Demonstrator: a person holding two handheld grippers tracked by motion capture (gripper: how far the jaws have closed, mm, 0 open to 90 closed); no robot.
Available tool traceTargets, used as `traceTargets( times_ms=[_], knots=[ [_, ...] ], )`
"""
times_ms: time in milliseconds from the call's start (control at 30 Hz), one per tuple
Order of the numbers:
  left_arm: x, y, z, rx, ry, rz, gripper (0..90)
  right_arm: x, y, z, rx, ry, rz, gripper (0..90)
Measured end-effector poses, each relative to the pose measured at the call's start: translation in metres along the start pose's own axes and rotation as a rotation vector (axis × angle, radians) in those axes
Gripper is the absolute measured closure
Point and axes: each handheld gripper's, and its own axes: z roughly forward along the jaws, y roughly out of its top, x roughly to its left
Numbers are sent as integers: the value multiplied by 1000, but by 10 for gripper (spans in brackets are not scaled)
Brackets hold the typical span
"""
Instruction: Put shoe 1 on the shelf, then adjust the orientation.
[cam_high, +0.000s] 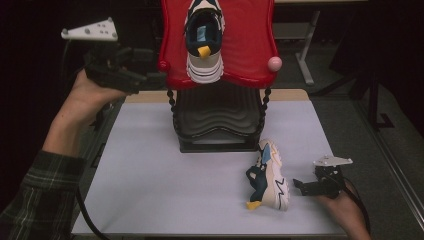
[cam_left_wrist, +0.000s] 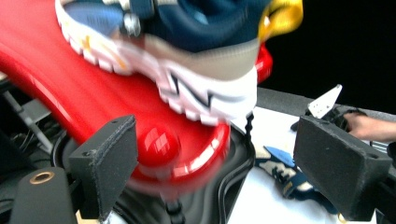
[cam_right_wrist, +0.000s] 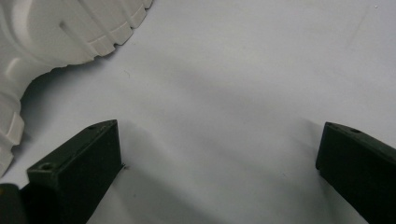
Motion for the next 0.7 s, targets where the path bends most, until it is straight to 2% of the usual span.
traceTargets(
  times_ms=[167, 200, 267, 433, 467, 500, 567, 600, 700],
  knots=[
    [-9, -32, -3, 1, 29, -22, 135, 0, 0, 0, 0, 2, 0, 0],
    [-9, -32, -3, 1, 29, -22, 136, 0, 0, 0, 0, 2, 0, 0],
    [-14, -52, -3, 12, 37, -40, 138, 0, 0, 0, 0, 2, 1, 0],
    [-24, -83, 0, 30, 56, -54, 141, -1, 2, -1, 12, 11, -5, 0],
    [-24, -83, 0, 30, 56, -54, 141, -1, 2, -1, 12, 11, -5, 0],
    [-28, -96, 1, 48, 69, -55, 142, 0, 3, -2, 31, 21, -8, 0],
    [-32, -109, 3, 60, 72, -70, 142, 0, 5, -4, 40, 29, -6, 45],
    [-32, -109, 3, 60, 72, -70, 142, 0, 5, -4, 40, 29, -6, 45],
    [-38, -131, 7, 87, 83, -85, 142, -1, 9, -12, 17, 55, -1, 182]
  ],
)
